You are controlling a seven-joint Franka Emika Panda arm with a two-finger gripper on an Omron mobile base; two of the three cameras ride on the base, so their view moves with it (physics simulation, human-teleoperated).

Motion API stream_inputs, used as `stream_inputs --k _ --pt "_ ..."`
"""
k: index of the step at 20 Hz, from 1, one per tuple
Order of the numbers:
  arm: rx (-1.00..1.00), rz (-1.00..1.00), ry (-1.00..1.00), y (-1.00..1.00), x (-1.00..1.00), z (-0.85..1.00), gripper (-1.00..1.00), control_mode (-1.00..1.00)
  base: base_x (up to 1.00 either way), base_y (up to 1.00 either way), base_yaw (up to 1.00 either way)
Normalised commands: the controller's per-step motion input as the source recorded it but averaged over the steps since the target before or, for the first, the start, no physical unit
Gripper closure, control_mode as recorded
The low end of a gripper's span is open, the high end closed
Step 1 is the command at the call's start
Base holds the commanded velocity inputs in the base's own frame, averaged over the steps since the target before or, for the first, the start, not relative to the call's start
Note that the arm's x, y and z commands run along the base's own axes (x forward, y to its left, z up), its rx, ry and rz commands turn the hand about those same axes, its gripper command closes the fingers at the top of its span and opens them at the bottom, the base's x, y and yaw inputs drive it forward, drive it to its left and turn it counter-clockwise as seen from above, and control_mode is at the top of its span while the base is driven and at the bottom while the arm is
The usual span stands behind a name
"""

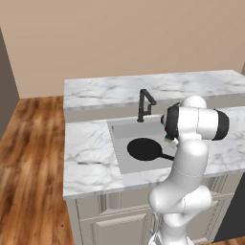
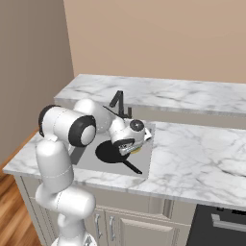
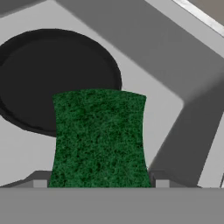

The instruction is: Pick the pan and sponge and place them into the sink. Then turn on the water.

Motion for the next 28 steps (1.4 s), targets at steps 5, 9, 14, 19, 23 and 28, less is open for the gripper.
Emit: stream_inputs --k 5,9,14,19,23,28 --pt "-0.01 0.11 0.0 0.23 0.37 -0.47 1.0 -1.0 0.0 0.0 0.0" --pt "-0.04 0.1 0.0 0.14 0.55 -0.54 1.0 -1.0 0.0 0.0 0.0" --pt "-0.04 0.09 0.0 0.03 0.56 -0.47 1.0 -1.0 0.0 0.0 0.0" --pt "-0.02 0.09 0.0 0.0 0.35 -0.34 1.0 -1.0 0.0 0.0 0.0" --pt "-0.04 0.09 -0.01 0.0 0.3 -0.38 1.0 -1.0 0.0 0.0 0.0" --pt "-0.04 0.06 -0.02 0.0 0.26 -0.24 1.0 -1.0 0.0 0.0 0.0"
